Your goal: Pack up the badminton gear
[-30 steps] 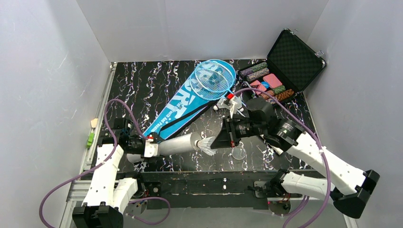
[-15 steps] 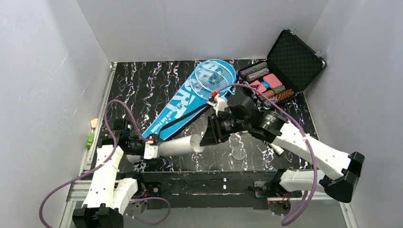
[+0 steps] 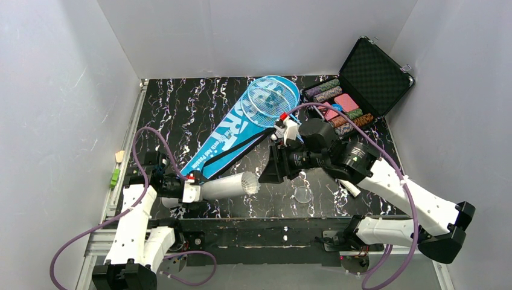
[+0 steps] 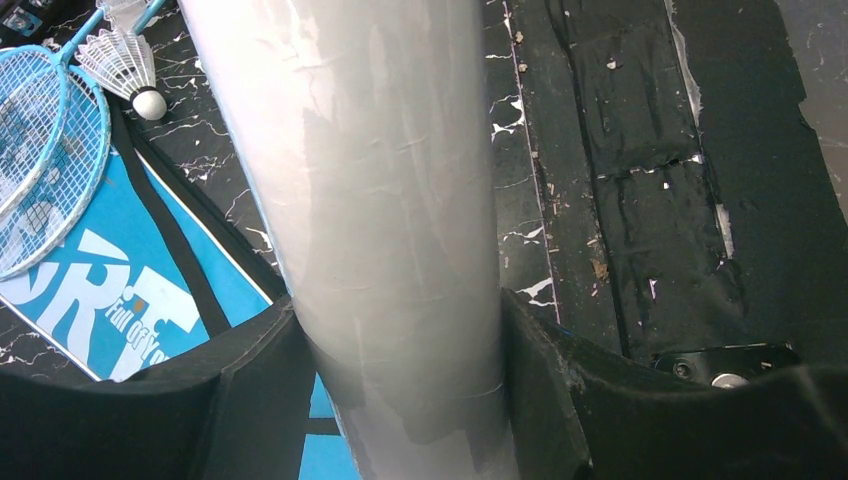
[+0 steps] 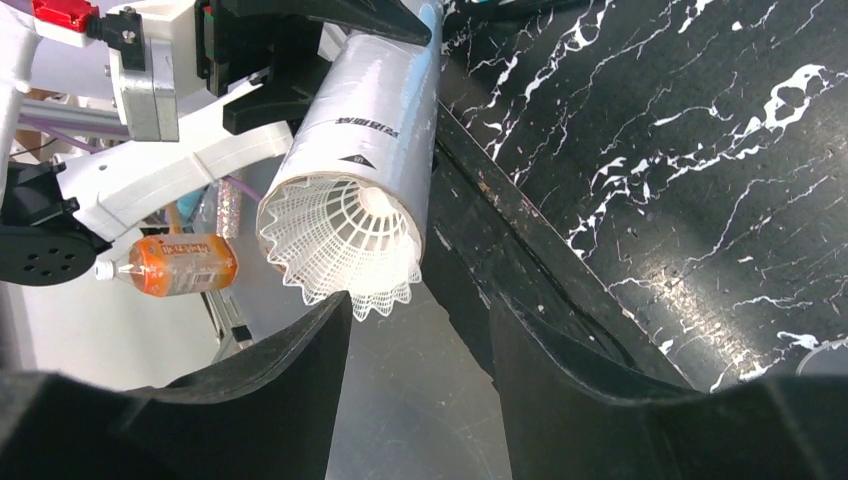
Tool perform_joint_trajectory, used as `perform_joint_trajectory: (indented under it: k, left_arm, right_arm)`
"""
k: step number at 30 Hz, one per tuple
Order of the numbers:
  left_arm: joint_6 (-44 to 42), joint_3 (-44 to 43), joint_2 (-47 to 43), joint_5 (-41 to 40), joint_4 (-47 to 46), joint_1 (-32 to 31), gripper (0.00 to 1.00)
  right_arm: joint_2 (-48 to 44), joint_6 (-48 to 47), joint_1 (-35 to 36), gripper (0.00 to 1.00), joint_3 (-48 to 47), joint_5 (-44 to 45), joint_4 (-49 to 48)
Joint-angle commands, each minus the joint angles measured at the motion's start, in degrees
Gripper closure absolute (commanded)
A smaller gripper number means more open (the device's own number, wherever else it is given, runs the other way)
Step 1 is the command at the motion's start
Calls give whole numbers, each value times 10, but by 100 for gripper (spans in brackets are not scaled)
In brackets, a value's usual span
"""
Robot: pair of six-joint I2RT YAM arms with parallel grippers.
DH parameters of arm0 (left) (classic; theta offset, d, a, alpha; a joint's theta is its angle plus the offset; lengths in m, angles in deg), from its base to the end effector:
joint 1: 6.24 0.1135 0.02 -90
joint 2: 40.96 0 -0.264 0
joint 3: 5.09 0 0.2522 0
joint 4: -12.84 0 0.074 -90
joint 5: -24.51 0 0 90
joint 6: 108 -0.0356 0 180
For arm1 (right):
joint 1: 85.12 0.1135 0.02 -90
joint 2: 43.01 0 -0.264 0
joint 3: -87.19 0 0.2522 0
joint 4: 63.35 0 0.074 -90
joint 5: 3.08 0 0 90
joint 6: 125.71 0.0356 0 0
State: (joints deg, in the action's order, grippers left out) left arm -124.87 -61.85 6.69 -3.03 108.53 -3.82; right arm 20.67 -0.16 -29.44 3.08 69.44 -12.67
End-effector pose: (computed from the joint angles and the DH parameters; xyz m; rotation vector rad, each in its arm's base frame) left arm 0.0978 -0.0275 0.2582 1.7035 1.2715 -0.6939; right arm 0.1223 0.1981 0.3838 -0.6106 2.2613 1.2088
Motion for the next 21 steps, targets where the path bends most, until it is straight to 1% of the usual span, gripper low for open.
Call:
perform_joint_trajectory:
  k: [1,13,21]
  left_arm:
    - [-6,-21,-7,36,3,-1,93]
    - [4,-23,-7,47,0,-1,94]
    - [14,-36,-5,61,1,0,94]
  right_arm:
    - [-3,9,6,38,20,6,-46]
    - [11,52,30,38,77,17,-122]
    - [37,60,61,39,88,86,-150]
